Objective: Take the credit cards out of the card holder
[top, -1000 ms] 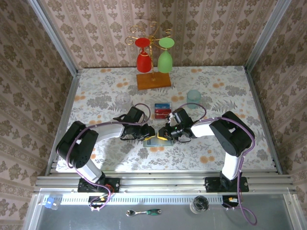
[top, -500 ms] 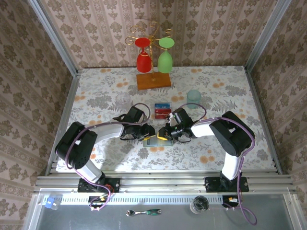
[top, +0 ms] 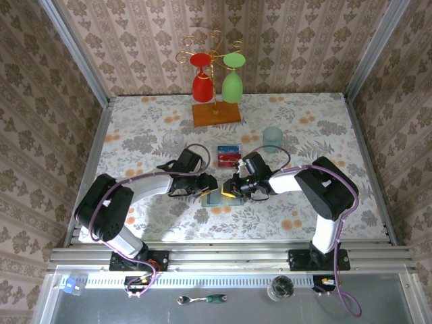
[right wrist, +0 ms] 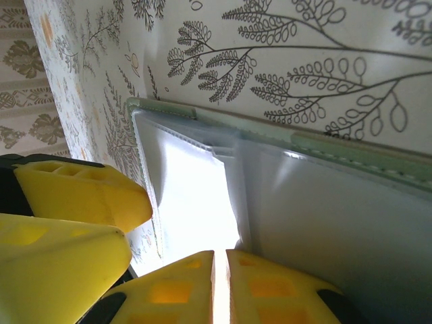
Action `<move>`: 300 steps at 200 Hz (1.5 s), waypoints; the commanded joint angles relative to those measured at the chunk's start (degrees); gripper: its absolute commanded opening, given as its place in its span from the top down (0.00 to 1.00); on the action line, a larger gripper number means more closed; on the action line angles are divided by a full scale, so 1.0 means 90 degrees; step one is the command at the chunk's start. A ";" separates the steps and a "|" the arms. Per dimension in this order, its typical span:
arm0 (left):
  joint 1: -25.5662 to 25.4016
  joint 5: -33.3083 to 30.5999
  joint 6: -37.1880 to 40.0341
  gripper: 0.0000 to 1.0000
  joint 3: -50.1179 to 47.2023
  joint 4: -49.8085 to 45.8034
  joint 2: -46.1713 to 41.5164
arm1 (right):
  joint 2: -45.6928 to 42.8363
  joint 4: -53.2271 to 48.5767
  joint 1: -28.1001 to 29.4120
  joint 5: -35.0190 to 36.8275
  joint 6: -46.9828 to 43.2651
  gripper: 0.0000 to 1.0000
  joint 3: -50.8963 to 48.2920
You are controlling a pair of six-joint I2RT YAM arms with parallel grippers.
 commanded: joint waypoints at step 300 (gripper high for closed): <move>-0.0374 0.0508 -0.0149 0.77 0.0821 0.0236 0.0354 | -0.2094 -0.2175 -0.0413 0.0965 -0.0780 0.83 -0.0062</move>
